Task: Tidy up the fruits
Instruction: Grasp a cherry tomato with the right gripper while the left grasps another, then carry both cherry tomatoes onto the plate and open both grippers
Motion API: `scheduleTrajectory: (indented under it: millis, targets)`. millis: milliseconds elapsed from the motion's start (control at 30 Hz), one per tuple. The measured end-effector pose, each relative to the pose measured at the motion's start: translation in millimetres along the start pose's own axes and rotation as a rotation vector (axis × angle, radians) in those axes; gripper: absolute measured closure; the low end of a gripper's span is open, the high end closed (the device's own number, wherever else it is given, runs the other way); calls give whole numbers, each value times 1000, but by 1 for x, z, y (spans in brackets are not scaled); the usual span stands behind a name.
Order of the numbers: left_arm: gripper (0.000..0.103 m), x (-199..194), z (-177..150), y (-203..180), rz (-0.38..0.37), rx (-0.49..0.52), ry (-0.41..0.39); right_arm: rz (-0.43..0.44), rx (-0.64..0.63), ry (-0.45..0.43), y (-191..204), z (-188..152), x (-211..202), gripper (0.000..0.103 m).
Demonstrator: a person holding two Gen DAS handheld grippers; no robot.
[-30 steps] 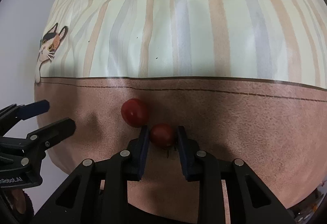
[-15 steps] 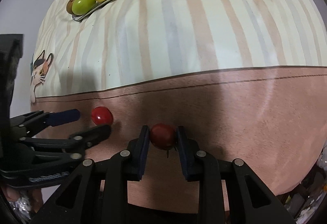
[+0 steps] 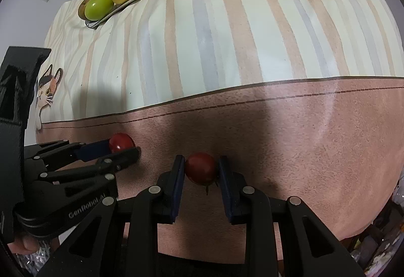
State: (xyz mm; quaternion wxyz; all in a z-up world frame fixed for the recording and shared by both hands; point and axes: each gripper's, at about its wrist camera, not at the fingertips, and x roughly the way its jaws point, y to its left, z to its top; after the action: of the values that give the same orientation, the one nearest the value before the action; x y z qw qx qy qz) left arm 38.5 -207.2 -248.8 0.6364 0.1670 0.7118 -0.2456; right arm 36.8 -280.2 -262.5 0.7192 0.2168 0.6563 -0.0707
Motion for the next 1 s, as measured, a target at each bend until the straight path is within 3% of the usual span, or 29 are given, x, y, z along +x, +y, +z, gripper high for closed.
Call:
scheduleTrajectory:
  millis: [267,533,867,1000]
  targets:
    - [77,-17,-10,11,-22,-21,-30,-2,-12,-17,8,8,-4,74]
    - [77,-71,14,36,-64,-73,-133,24,-35,-87,21,38,-27,74]
    - [77,-140,78,90,-108,-147,-243,99,-68,-226,52,122,-57,74]
    - [76,-153,134,116,-136,-170,-245,152,-64,-265,70,165,-54,74]
